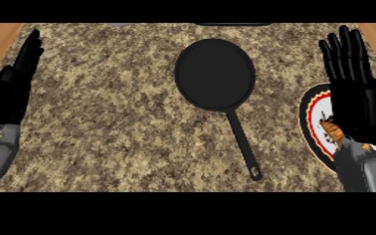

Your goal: Pick the croissant from the plate and place it in the pan

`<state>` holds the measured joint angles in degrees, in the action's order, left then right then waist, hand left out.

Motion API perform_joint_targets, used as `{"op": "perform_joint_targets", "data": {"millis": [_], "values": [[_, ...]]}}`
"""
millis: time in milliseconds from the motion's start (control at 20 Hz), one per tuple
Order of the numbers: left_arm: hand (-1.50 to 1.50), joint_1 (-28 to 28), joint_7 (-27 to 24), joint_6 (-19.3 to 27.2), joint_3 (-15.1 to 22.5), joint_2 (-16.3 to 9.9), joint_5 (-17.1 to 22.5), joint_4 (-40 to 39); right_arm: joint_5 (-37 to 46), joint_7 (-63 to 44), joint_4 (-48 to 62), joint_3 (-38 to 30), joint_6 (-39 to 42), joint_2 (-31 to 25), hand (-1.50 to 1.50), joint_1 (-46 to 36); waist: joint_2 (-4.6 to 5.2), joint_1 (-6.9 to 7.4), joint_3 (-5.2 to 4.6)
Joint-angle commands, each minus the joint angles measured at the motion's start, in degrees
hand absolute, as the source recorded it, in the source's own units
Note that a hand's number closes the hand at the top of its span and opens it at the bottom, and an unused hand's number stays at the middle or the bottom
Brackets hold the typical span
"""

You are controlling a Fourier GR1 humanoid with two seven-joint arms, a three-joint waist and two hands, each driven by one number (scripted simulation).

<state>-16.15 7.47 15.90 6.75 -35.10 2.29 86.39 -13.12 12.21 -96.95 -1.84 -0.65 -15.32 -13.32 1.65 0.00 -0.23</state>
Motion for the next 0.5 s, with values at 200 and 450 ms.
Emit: {"op": "perform_joint_targets", "data": {"millis": [200, 450], "values": [[0.0, 1.8, -5.2, -1.6, 4.9, 12.8, 6.9, 3.1, -12.1, -1.2, 2.9, 9.7, 31.7, -9.6, 1.5, -2.0, -0.56, 2.17, 0.06], [0.0, 5.9, -7.6, -1.9, 8.7, 19.8, 9.8, 4.5, -11.6, 6.1, 13.3, 0.6, 46.7, -26.3, -1.5, 1.9, -0.5, 0.01, 0.5]]}}
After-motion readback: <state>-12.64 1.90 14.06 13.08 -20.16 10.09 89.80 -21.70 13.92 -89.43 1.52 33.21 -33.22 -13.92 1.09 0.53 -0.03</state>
